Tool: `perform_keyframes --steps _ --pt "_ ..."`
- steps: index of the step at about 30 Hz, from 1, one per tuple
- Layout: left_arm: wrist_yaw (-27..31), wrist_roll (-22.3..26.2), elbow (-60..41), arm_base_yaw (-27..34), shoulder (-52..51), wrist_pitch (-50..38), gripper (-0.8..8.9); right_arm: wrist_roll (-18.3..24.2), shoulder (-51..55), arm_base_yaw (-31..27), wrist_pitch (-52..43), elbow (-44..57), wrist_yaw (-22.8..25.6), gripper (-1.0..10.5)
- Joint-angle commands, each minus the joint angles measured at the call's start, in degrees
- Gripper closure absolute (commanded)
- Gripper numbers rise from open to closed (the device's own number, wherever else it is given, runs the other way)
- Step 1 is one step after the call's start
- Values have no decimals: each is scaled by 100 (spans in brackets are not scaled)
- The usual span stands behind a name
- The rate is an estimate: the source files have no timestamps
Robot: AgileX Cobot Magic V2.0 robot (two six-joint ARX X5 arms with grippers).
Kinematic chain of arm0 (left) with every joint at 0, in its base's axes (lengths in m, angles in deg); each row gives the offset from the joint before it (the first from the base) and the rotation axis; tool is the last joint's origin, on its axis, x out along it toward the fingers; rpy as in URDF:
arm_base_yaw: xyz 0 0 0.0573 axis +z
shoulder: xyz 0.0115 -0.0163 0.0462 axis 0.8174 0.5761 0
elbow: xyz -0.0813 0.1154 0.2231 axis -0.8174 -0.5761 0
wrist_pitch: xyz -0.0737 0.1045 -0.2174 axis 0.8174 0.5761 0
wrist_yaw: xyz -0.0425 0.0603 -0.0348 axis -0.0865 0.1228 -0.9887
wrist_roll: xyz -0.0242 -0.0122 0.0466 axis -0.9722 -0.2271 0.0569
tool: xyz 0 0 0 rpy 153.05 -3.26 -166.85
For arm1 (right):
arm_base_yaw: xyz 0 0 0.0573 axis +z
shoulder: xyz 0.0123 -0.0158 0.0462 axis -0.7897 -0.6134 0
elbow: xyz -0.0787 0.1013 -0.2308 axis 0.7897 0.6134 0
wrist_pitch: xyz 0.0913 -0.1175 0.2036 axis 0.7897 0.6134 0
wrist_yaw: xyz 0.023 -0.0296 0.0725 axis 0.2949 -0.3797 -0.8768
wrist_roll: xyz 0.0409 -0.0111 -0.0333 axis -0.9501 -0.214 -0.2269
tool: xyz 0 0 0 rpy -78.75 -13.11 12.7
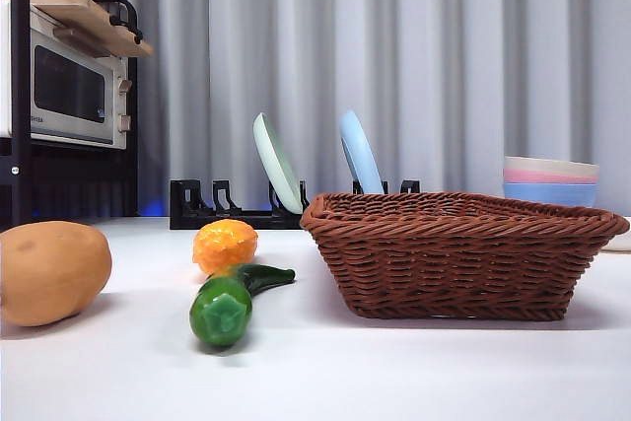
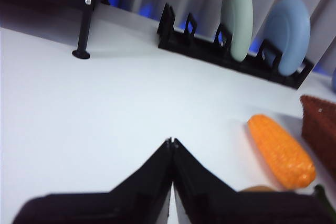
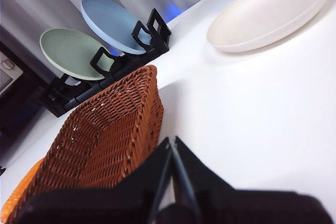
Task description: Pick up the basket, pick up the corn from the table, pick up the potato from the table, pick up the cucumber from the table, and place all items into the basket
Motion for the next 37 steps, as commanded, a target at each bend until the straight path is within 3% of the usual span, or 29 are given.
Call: perform_keyframes --steps 1,7,12,22,28,33,36,37 --pt "-24 -155 7 9 -7 -83 821 136 -33 -13 -28 -127 7 957" --pt "-24 -146 562 9 190 284 821 391 -553 -15 -26 -686 9 957" --pt "-22 -57 1196 9 804 269 821 892 -1497 -13 -26 -1412 -11 956" --pt "-629 866 2514 9 2662 289 821 1390 -3563 -13 35 -3001 -63 954" --pt "-1530 1060 3263 9 3823 522 821 1777 -4708 -13 713 -3930 -903 954" --pt "-2448 1150 3816 9 4736 916 817 2367 -5488 -13 1440 -4481 -2072 946" --pt "-2704 1163 3985 4 5036 925 806 2402 -5718 -13 1488 -4546 -2194 920" --pt "-2712 1161 4024 2 5086 931 778 2426 -5755 -13 1486 -4546 -2190 865"
